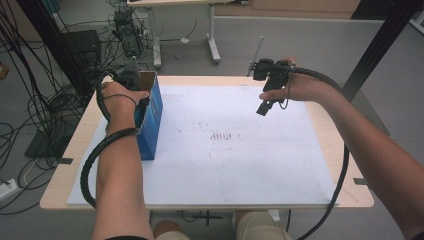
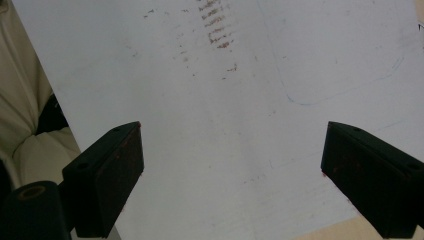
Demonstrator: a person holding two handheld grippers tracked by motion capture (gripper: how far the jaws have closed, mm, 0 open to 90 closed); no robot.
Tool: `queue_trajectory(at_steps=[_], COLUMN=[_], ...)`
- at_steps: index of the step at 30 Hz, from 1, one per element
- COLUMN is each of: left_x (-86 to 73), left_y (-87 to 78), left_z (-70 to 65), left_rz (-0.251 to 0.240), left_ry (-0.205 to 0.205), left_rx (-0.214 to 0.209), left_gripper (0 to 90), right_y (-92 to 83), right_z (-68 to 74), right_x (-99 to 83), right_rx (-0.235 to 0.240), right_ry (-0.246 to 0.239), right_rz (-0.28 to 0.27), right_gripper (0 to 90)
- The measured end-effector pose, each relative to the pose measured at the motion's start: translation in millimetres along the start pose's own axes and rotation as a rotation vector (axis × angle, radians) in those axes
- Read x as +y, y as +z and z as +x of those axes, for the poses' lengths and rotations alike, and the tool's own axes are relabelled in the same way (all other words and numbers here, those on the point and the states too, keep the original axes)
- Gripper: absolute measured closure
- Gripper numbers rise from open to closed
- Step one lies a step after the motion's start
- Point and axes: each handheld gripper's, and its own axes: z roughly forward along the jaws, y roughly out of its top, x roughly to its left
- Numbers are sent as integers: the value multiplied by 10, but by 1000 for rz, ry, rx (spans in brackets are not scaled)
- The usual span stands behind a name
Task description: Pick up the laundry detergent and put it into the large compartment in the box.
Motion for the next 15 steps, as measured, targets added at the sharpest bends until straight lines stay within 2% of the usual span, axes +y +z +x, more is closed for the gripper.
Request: queue_trajectory(at_steps=[8, 11, 15], left_x=[-50, -58, -98], left_y=[-153, -209, -335], left_z=[-40, -35, -86], left_rz=[-13, -4, -3], left_ry=[14, 26, 52], left_rx=[14, 2, 26], left_gripper=[299, 269, 248], right_y=[9, 1, -10], right_z=[26, 33, 35], right_x=[29, 22, 23], right_rx=[2, 0, 0], right_ry=[-12, -11, -7], right_rz=[-7, -15, -10], right_gripper=[101, 101, 101])
